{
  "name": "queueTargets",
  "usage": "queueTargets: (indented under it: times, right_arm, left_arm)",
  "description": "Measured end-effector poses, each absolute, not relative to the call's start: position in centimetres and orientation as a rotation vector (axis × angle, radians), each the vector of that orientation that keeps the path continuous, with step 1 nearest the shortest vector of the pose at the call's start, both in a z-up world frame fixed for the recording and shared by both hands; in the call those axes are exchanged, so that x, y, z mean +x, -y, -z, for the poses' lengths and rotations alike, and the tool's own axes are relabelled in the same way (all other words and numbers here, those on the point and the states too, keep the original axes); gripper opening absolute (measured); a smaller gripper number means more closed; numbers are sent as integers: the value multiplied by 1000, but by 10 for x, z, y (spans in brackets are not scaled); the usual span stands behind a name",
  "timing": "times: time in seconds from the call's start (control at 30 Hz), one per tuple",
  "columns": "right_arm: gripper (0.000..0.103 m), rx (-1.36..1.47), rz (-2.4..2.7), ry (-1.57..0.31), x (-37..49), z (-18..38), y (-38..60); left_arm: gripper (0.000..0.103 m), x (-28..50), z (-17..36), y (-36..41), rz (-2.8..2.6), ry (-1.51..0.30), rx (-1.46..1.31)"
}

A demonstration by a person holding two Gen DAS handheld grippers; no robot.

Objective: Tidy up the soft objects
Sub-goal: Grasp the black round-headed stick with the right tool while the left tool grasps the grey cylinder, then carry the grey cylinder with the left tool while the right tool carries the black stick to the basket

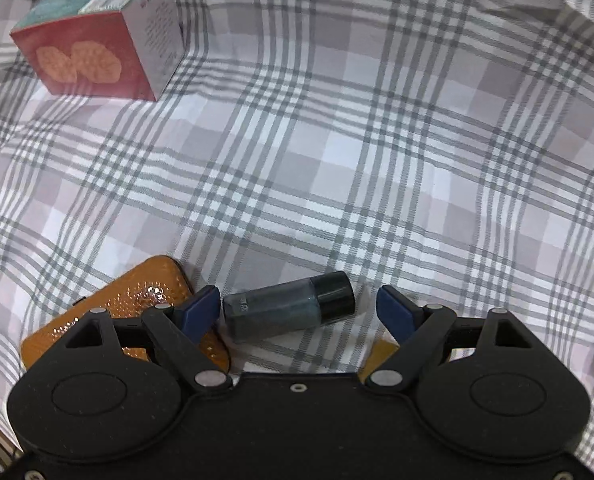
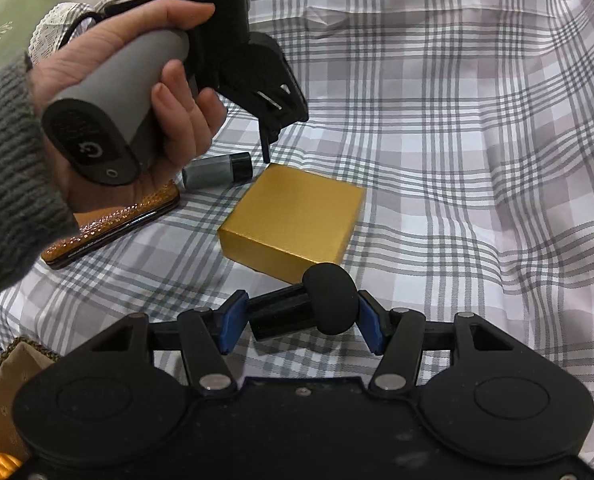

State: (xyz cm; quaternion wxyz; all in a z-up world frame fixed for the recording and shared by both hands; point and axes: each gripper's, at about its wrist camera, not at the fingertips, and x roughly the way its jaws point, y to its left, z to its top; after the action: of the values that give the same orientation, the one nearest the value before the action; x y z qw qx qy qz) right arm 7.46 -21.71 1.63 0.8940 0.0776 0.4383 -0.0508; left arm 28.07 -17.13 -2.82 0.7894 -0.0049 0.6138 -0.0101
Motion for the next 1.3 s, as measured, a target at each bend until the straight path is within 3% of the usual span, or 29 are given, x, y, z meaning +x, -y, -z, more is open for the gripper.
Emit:
queueTargets:
  times: [0.33, 0.53, 0.7, 1.3]
  right_arm:
    - [56, 167, 106, -906, 72, -19, 218]
    - [56, 176, 119, -910, 73, -18, 220]
    - [56, 176, 129, -910, 72, -19, 220]
    - [56, 209, 177, -898, 57, -51, 214]
  left_arm:
    - [82, 286, 46, 180, -5, -1346, 12]
    - [68, 287, 49, 183, 3, -1318, 18]
    - [68, 288, 42, 184, 42, -1316, 4]
    - [68, 213, -53, 154, 228, -1135, 206]
